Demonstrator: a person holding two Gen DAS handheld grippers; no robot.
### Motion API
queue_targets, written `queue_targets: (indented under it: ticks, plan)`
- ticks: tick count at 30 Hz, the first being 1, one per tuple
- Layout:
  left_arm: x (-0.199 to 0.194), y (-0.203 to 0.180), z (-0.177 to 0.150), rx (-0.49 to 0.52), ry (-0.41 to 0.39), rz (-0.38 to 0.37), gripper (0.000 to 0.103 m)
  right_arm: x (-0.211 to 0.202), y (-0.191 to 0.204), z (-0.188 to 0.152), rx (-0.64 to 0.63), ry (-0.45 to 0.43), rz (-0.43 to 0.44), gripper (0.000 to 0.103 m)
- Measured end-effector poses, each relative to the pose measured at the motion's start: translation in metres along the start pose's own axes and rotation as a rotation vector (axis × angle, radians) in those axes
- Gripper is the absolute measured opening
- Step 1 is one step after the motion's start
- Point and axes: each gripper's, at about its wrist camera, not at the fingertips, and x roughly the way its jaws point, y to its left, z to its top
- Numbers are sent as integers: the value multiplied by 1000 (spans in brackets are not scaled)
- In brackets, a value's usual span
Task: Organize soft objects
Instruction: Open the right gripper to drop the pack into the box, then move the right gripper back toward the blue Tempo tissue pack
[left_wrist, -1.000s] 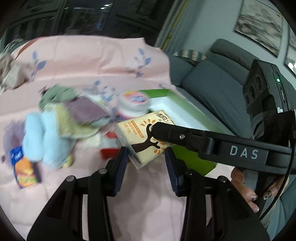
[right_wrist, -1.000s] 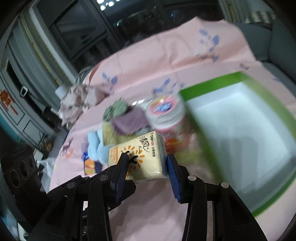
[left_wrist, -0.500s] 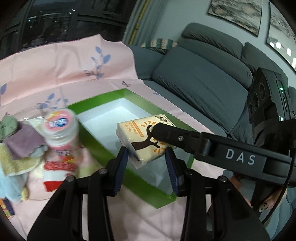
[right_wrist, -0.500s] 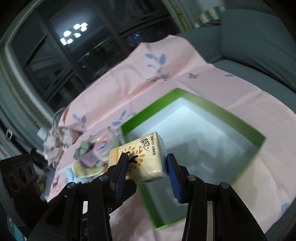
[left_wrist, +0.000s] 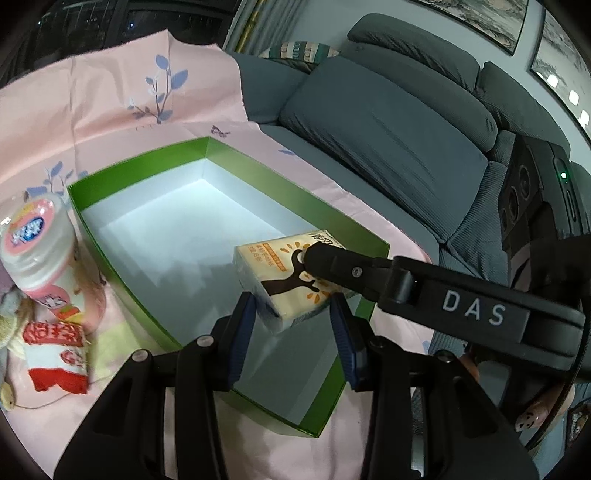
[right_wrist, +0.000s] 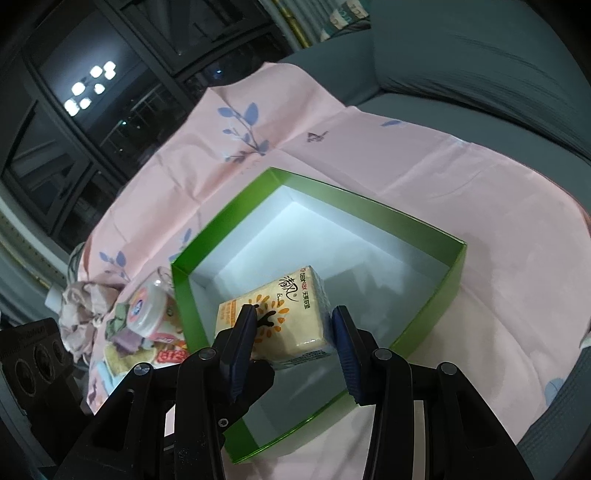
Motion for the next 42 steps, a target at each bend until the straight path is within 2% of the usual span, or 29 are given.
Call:
queue_targets:
  ticks: [5, 9, 10, 14, 16, 19, 26, 31, 36, 39, 42]
  plan:
    - [-1, -5, -3, -11, -10, 7, 45, 0, 1, -2, -3, -5, -26, 45]
    - [-12, -5, -4, -12, -43, -2, 60, -2, 4, -1, -15, -23, -32, 45]
    - [-16, -5, -5, -16, -46, -5, 64, -4, 5, -1, -21, -32, -39, 49]
    - [-36, 0, -7, -32, -95, 6, 79, -10, 11, -2, -36, -79, -47, 83]
    - [-51, 5, -10, -47, -128, 22, 89, -13, 14, -2, -50, -94, -31, 88]
    - [-73, 14, -17, -71, -184, 61, 100, -15, 25, -3, -85, -115, -19, 88]
    - [-125, 46, -41, -120, -251, 251, 102, -11, 58, -11, -175, -119, 35, 88]
    - [-162, 87, -63, -224, -285, 379, 102, -2, 86, -22, -259, -96, 44, 88]
    - [-189, 124, -86, -304, -290, 467, 102, 6, 107, -35, -304, -86, 69, 88]
    - [-198, 151, -104, -367, -294, 533, 102, 16, 123, -45, -368, -61, 40, 88]
    - [-201, 173, -112, -429, -311, 542, 102, 28, 135, -57, -394, -19, 53, 88]
